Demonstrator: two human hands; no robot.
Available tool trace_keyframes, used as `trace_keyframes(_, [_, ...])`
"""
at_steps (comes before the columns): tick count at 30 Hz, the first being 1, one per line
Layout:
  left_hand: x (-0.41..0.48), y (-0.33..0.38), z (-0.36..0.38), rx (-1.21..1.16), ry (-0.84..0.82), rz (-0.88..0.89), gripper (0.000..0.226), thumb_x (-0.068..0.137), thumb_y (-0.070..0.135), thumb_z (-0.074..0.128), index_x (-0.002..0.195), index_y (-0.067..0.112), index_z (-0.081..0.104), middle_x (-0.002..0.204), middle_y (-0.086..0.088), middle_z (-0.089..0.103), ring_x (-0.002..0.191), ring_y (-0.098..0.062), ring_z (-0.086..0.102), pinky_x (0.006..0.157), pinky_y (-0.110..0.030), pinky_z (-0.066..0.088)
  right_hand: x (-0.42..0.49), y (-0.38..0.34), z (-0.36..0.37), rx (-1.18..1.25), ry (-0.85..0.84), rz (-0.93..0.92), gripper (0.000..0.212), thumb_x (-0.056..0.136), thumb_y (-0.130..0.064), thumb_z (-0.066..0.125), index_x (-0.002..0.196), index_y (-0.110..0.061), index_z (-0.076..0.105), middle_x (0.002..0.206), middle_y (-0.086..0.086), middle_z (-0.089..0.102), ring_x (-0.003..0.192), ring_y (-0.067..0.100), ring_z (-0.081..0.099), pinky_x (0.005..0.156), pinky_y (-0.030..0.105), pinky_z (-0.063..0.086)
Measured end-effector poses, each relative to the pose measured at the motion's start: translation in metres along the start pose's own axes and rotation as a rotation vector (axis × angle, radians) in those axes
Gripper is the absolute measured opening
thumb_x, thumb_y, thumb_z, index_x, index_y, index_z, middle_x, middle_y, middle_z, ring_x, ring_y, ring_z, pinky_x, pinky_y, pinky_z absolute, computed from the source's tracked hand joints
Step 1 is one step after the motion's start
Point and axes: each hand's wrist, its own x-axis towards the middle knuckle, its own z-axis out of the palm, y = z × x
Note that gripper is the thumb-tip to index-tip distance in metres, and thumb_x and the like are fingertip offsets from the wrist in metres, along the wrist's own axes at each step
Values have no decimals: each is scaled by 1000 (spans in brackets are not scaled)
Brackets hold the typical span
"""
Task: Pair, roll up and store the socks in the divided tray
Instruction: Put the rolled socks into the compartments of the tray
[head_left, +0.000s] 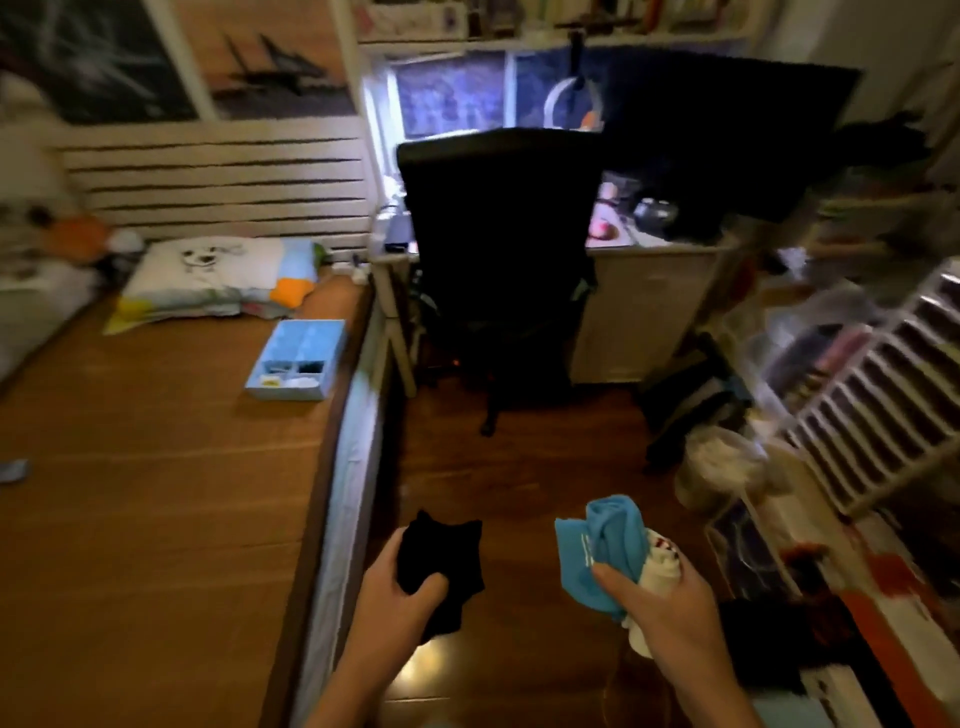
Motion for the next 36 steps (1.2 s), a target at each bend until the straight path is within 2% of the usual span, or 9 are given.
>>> trace_keyframes(4, [63,8,-29,-41,204,-53,36,64,30,71,100,26,70,89,-7,75,83,-19,74,66,-28,59,86,-44,70,-63,-175,-28,49,65,-14,93,104,-31,67,87,-13,77,76,4,74,52,17,56])
trace_keyframes(6, [103,8,-48,-68,289,-72,35,69,17,69,104,15,67,84,-3,75,79,-16,73,64,-26,57,128,-61,114,-106,-255,-42,48,66,-15,92,104,-31,67,88,-13,77,77,5,74,53,18,56])
trace_keyframes(9, [171,5,-86,-111,351,-108,29,82,6,69,106,22,69,85,6,76,77,-5,73,63,-21,56,184,-81,187,-150,-332,-63,47,66,-17,91,105,-29,66,88,-14,76,76,7,75,53,19,57])
trace_keyframes(14, [277,14,-167,-204,445,-161,31,65,33,68,95,30,71,79,-1,72,72,-11,71,63,-24,56,268,-116,312,-206,-388,-62,47,66,-12,92,101,-29,66,83,-12,77,73,5,74,52,19,57])
trace_keyframes(17, [331,21,-211,-239,510,-185,31,79,19,71,108,28,68,82,0,74,73,-16,72,65,-29,55,312,-144,380,-259,-432,-54,45,65,-9,92,100,-26,68,84,-9,78,72,8,75,51,20,57])
trace_keyframes(21, [394,26,-261,-269,595,-248,42,95,0,63,103,41,61,86,14,75,81,-6,74,64,-27,61,375,-170,471,-326,-498,-87,41,69,-13,91,101,-26,69,87,-10,78,76,10,76,56,23,58])
trace_keyframes(25, [459,24,-301,-308,695,-315,38,95,1,62,109,37,59,102,0,73,91,-25,74,81,-47,62,452,-177,573,-418,-566,-115,41,69,-6,91,102,-21,71,86,-8,78,76,9,75,58,21,56])
trace_keyframes(30, [559,5,-347,-410,820,-442,42,97,8,63,129,32,50,107,-5,71,81,-20,74,57,-26,56,556,-162,706,-561,-620,-104,38,67,-22,92,98,-23,71,85,-4,77,79,19,74,74,42,62])
trace_keyframes(36, [663,-13,-406,-514,932,-642,52,92,10,70,140,20,54,115,-4,70,96,-21,70,65,-29,54,636,-159,840,-765,-668,-116,38,65,-36,89,92,-36,62,77,-18,66,73,4,63,60,24,43])
